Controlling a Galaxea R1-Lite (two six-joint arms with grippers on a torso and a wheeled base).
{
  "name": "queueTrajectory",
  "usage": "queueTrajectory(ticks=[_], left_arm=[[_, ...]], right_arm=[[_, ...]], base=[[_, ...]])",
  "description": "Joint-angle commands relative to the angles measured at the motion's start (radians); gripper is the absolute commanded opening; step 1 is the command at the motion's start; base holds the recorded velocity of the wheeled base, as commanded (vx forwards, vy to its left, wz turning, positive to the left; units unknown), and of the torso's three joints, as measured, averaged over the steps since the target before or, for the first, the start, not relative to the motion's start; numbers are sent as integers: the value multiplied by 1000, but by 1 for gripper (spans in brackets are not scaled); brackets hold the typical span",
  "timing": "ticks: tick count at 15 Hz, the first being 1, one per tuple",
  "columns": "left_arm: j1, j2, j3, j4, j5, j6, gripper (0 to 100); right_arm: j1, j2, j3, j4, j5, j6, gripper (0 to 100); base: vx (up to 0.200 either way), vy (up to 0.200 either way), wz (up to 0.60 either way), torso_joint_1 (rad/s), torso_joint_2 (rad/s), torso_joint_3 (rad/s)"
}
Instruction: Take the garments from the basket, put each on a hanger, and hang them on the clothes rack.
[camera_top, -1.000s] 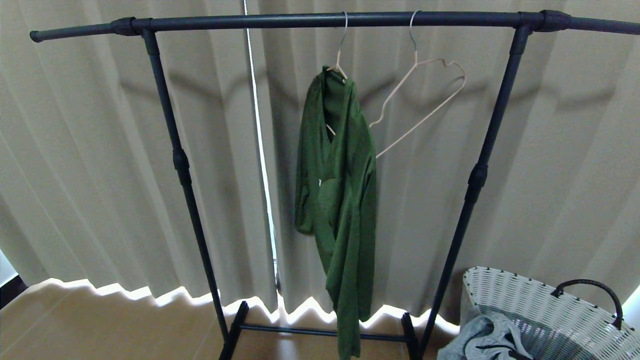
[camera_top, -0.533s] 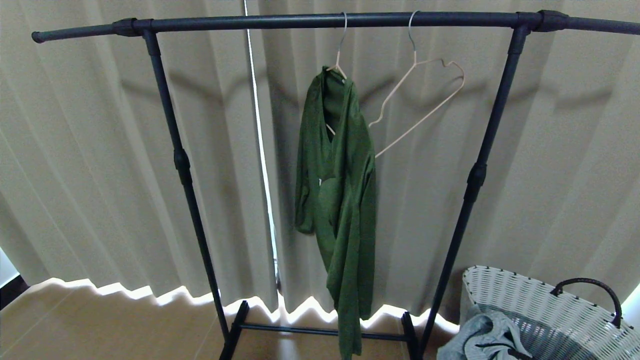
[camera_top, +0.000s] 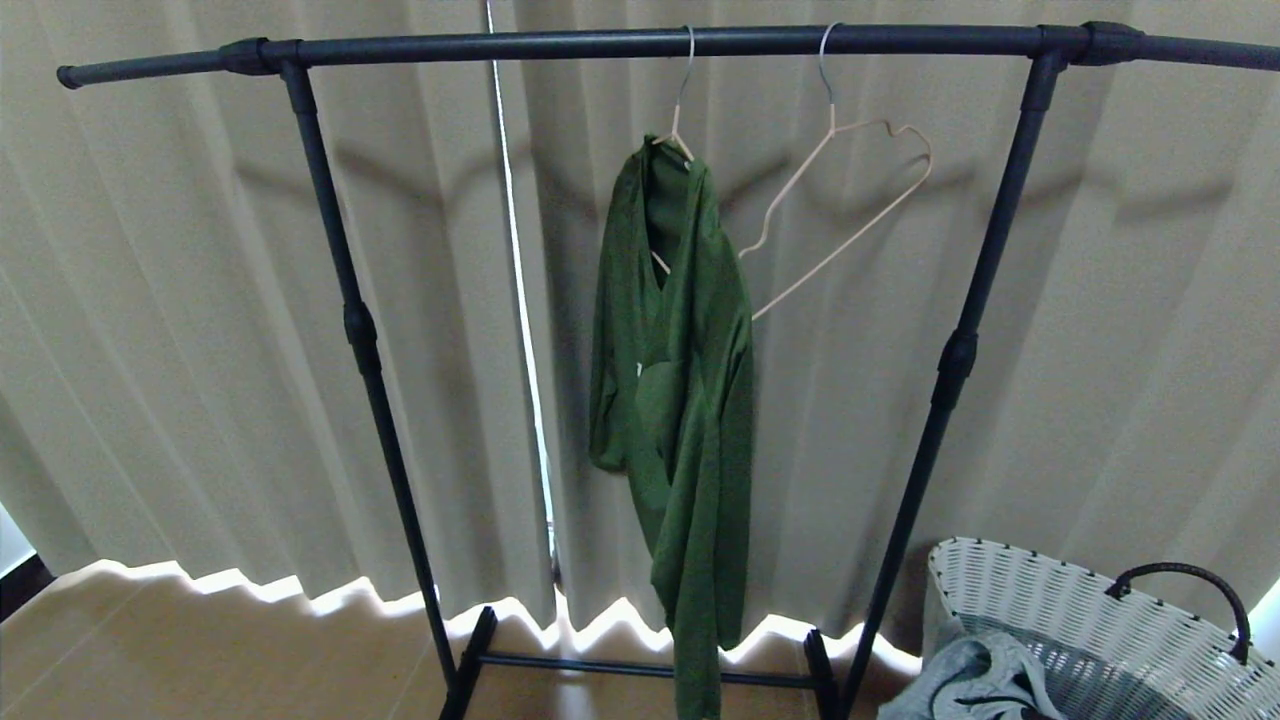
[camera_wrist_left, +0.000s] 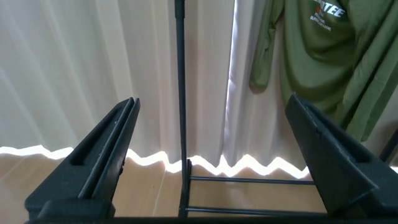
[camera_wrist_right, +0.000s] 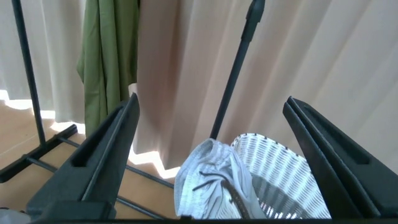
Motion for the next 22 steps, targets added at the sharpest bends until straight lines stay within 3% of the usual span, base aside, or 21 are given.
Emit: queueTrajectory(ticks=[1, 9, 10, 14, 18, 22], left_arm=[[0, 0, 0, 0, 0, 1, 100], [0, 0, 0, 0, -2, 1, 100], [0, 0, 0, 0, -2, -1, 100], [0, 0, 0, 0, -2, -1, 100], [0, 0, 0, 0, 0, -1, 100], [0, 0, 0, 0, 0, -1, 100]], right_arm=[[0, 0, 0, -1, 1, 1, 100], [0, 0, 0, 20, -21, -2, 100], [3, 47, -46, 63, -19, -39, 100], [6, 360, -179, 146, -35, -123, 100], [5, 763, -195, 124, -167, -321, 100], [11, 1079, -195, -24, -171, -336, 100]], base=[[200, 0, 0, 7, 2, 12], [0, 0, 0, 0, 0, 0], [0, 0, 0, 0, 0, 0], [0, 0, 0, 0, 0, 0], [0, 0, 0, 0, 0, 0], [0, 0, 0, 0, 0, 0]])
